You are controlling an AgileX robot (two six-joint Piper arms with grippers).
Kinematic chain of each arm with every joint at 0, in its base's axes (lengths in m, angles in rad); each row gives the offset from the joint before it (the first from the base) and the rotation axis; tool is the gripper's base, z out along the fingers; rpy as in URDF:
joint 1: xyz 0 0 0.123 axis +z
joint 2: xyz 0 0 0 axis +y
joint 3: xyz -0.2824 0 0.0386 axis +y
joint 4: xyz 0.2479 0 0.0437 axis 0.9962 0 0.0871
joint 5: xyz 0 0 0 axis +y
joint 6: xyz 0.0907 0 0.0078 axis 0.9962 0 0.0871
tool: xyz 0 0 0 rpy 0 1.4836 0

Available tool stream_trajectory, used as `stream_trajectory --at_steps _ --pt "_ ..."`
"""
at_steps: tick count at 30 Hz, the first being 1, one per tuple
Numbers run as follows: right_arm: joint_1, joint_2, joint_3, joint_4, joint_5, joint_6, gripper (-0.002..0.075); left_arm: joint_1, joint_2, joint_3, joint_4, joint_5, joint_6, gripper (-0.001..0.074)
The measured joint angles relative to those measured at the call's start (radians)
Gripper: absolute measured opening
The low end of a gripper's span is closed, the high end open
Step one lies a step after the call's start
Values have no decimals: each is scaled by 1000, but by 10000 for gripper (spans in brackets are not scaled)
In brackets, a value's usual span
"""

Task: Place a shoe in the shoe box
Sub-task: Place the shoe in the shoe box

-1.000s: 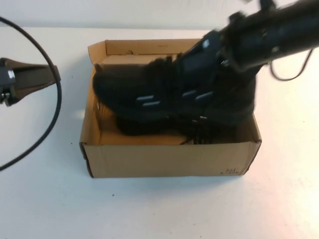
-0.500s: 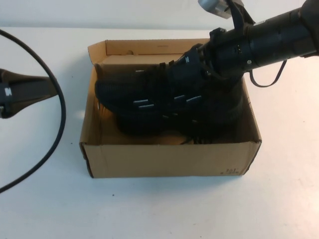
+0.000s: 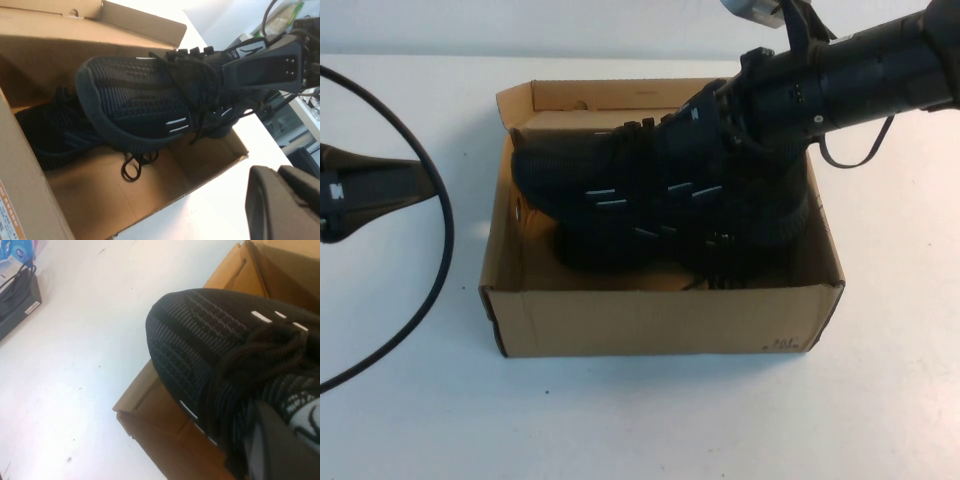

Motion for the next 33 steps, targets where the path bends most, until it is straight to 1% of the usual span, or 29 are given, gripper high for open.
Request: stream_trajectory --at_steps 9,15,24,33 --pt "0 68 -75 0 45 0 -6 0 0 0 4 0 0 -1" --pt "0 101 -87 0 84 4 -6 0 0 0 4 0 0 -1" --pt "0 107 -87 -57 88 131 -6 0 0 0 7 -6 0 -1" --pt "16 111 -57 -82 93 142 -6 0 0 0 8 -18 0 -1"
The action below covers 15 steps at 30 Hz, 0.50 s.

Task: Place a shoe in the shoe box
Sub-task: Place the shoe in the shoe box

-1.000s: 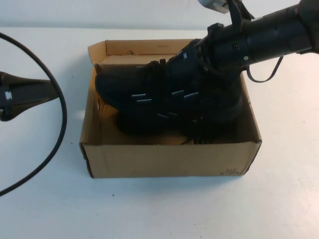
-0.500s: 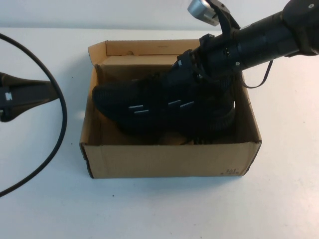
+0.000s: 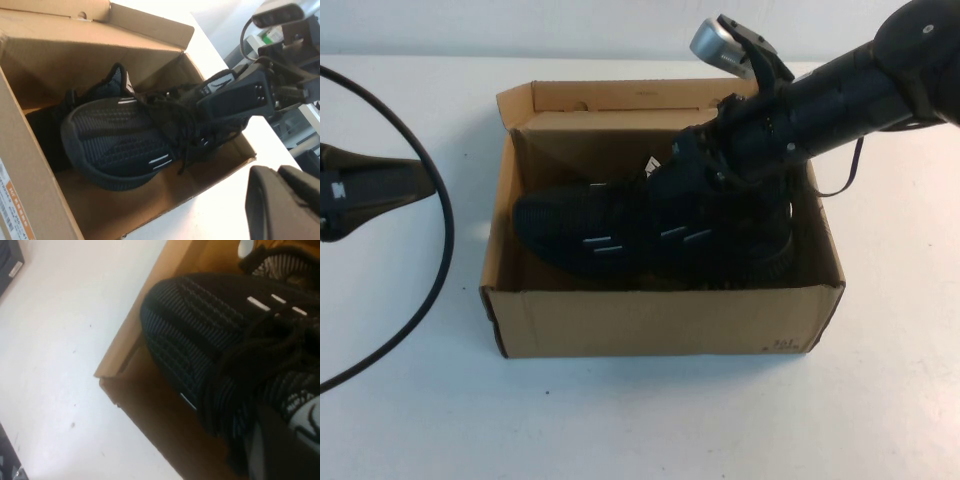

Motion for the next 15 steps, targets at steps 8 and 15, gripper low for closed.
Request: stream_trajectory --at_steps 8,15 --pt "41 36 0 -3 0 7 -6 0 0 0 4 -4 0 -1" --pt "44 61 10 -23 -4 32 -6 0 0 0 6 -4 0 -1"
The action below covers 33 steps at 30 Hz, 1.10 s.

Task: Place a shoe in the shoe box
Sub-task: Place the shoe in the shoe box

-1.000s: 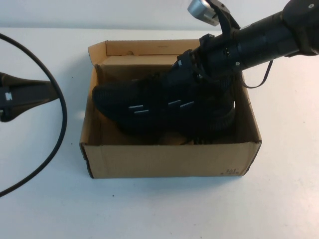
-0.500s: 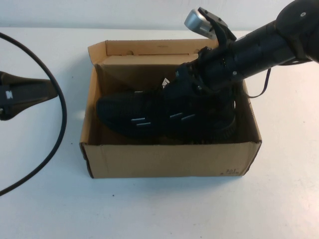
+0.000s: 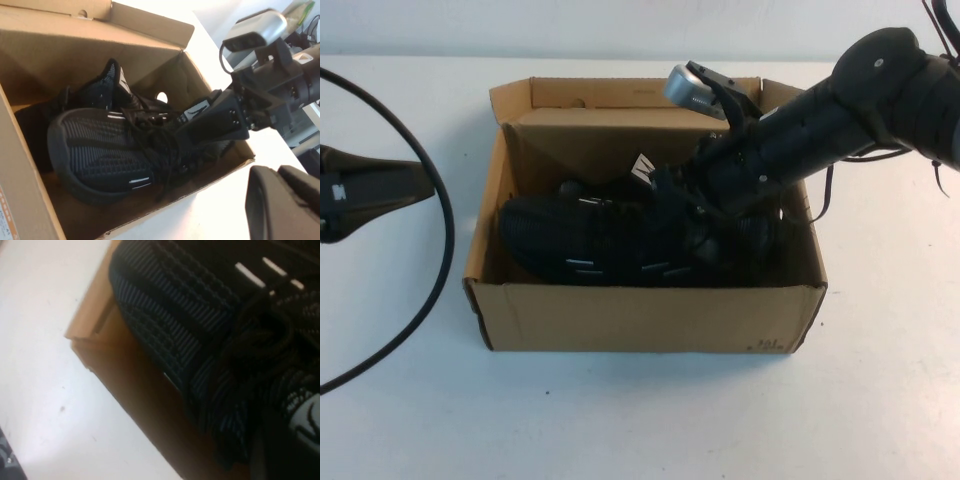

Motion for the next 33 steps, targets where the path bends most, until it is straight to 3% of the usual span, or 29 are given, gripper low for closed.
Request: stream_trajectory --at_steps 33 --pt "0 -51 -9 -25 71 12 -6 0 0 0 0 1 0 -1"
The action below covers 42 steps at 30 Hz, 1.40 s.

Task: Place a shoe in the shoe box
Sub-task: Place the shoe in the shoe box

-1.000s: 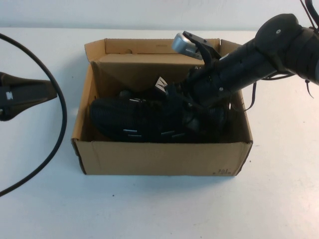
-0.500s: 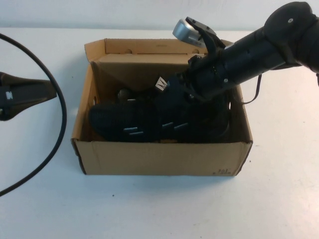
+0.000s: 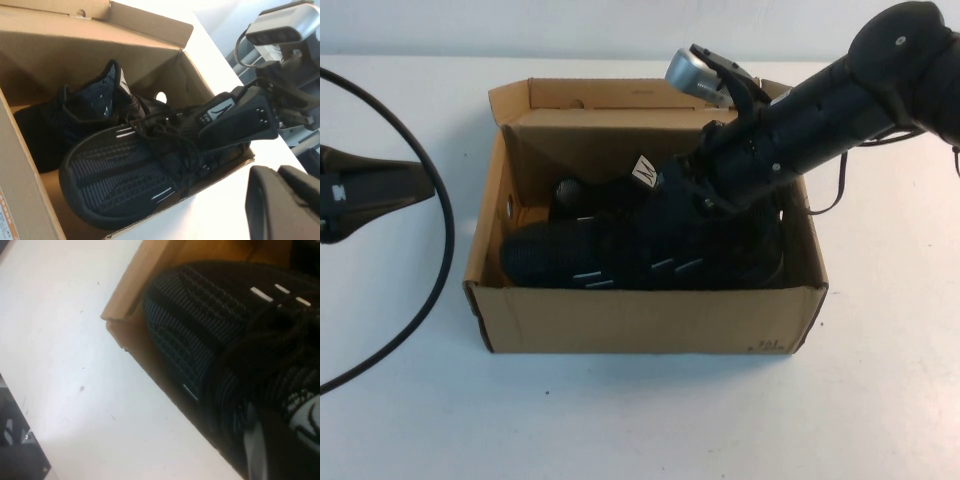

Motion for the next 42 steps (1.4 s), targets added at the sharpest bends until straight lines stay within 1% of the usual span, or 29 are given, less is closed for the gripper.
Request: stream_trajectory --at_steps 13,16,18,19,24,27,30,35,40,42 --pt "0 59 0 -4 -26 9 -6 0 0 0 0 0 0 -1" --pt "0 59 0 -6 -26 9 11 0 0 0 0 0 0 -1" --pt "0 59 0 -6 -26 9 54 0 0 0 0 0 0 -1" --pt "0 59 0 -6 -26 9 90 0 0 0 0 0 0 -1" --pt "0 55 0 -6 -26 9 299 0 0 0 0 2 0 -1" --pt "0 43 0 -10 -35 9 352 0 0 0 0 2 0 -1" --pt "0 17 -1 -24 -57 9 368 0 0 0 0 8 2 -1" --pt "0 -31 -10 -59 -75 9 374 0 0 0 0 19 2 -1" --pt "0 -93 -10 -70 -94 9 370 0 0 0 0 45 2 -1" --pt "-2 -124 -10 -75 -100 9 355 0 0 0 0 52 2 -1"
